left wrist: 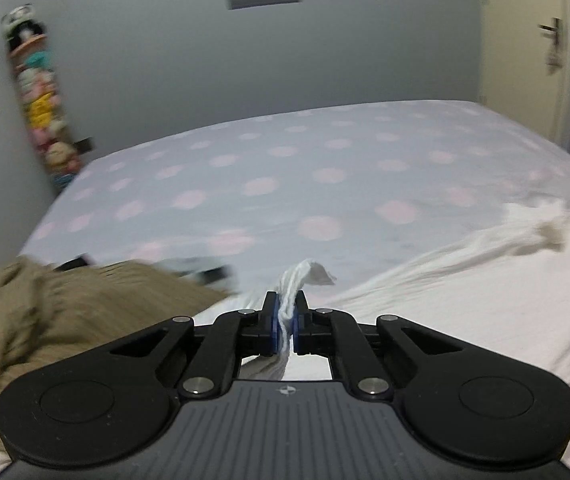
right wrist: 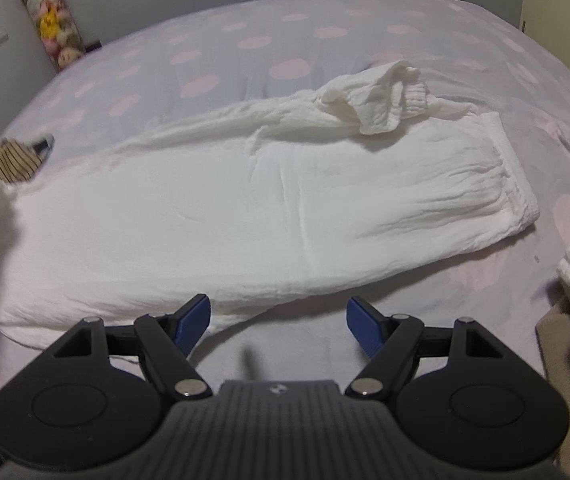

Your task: Fold clothes

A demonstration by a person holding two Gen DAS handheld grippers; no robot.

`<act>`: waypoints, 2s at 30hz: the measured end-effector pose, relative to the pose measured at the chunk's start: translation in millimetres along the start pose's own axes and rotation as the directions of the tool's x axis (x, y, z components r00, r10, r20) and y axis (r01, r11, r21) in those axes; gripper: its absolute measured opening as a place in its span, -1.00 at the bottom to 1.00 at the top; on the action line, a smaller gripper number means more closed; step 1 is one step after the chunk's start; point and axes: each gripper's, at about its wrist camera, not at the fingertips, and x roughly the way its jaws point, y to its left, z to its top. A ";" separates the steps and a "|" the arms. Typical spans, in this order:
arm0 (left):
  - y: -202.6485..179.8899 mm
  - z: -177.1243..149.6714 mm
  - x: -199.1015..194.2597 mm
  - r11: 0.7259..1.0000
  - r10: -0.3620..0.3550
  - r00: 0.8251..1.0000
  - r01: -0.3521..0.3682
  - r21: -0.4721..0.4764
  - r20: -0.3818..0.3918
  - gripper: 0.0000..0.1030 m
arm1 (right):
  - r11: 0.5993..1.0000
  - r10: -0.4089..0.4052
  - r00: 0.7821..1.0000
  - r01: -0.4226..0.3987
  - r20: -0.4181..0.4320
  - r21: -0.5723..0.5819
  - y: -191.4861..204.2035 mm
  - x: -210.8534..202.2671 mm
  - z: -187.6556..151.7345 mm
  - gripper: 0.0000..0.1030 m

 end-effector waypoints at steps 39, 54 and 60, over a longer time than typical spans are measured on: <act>3.0 -84.8 75.5 0.975 -0.066 0.889 -0.040 -0.219 -0.453 0.14 | 0.986 0.130 0.988 -0.138 0.084 0.089 -24.8 -10.8 -2.9 0.52; -113.1 -88.1 25.8 0.883 -0.454 0.774 0.456 -0.110 -0.441 0.13 | 0.990 0.111 0.991 -0.116 0.069 0.080 -22.4 -8.9 -3.0 0.54; -104.0 -63.0 12.1 0.908 -0.410 0.838 0.413 -0.074 -0.360 0.13 | 0.990 0.115 0.990 -0.121 0.077 0.080 -23.0 -10.4 -2.8 0.55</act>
